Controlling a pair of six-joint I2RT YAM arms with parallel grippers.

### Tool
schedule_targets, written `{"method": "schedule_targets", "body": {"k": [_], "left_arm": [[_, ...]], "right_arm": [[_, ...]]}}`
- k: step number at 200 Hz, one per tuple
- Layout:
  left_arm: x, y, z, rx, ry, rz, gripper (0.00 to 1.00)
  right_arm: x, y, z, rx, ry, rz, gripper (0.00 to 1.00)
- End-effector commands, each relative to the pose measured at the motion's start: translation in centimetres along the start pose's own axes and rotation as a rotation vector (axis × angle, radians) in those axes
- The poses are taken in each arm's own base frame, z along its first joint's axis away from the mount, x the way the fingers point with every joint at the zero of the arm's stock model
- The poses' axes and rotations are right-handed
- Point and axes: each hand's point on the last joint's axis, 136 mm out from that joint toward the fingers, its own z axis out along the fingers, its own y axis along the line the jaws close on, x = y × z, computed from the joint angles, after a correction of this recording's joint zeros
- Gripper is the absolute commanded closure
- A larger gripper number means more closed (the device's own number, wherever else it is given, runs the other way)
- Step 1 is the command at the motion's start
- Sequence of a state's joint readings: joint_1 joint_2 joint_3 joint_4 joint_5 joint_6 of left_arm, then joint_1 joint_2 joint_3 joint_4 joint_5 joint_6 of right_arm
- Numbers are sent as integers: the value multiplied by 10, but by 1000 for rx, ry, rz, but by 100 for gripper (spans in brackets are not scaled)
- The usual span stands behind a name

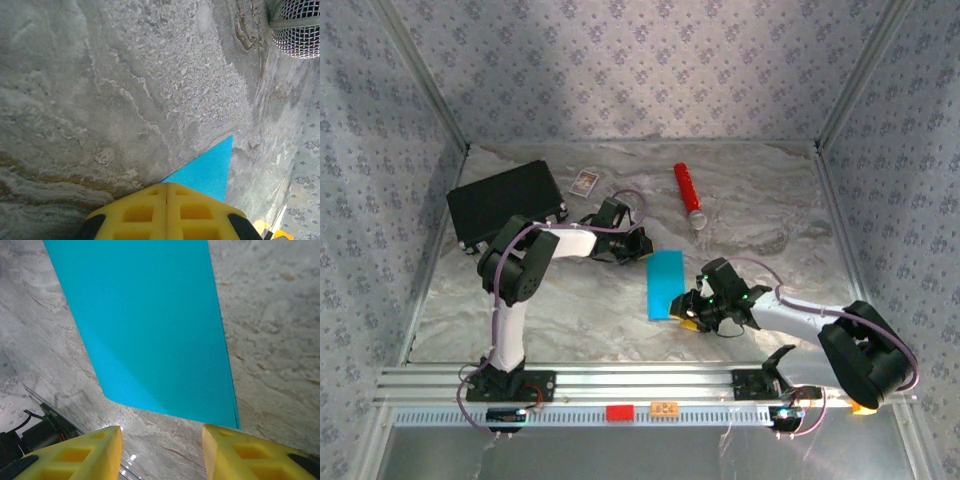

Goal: Fold a paper plane with a square sheet of paper (pick it up from the middle)
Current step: Fold the triangle a second time at the center of the table.

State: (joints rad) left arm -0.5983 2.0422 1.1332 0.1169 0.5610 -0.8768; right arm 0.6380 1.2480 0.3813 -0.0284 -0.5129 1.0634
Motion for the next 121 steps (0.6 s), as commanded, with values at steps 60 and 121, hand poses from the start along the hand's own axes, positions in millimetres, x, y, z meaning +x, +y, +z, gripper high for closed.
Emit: {"method": "schedule_targets", "body": {"k": [60, 121], "left_arm": [[27, 29, 16, -85, 73, -42, 100], [27, 27, 17, -85, 76, -38, 100]], "right_arm": [[-30, 15, -7, -46, -122, -32, 50], [-18, 14, -14, -30, -96, -56, 50]]}}
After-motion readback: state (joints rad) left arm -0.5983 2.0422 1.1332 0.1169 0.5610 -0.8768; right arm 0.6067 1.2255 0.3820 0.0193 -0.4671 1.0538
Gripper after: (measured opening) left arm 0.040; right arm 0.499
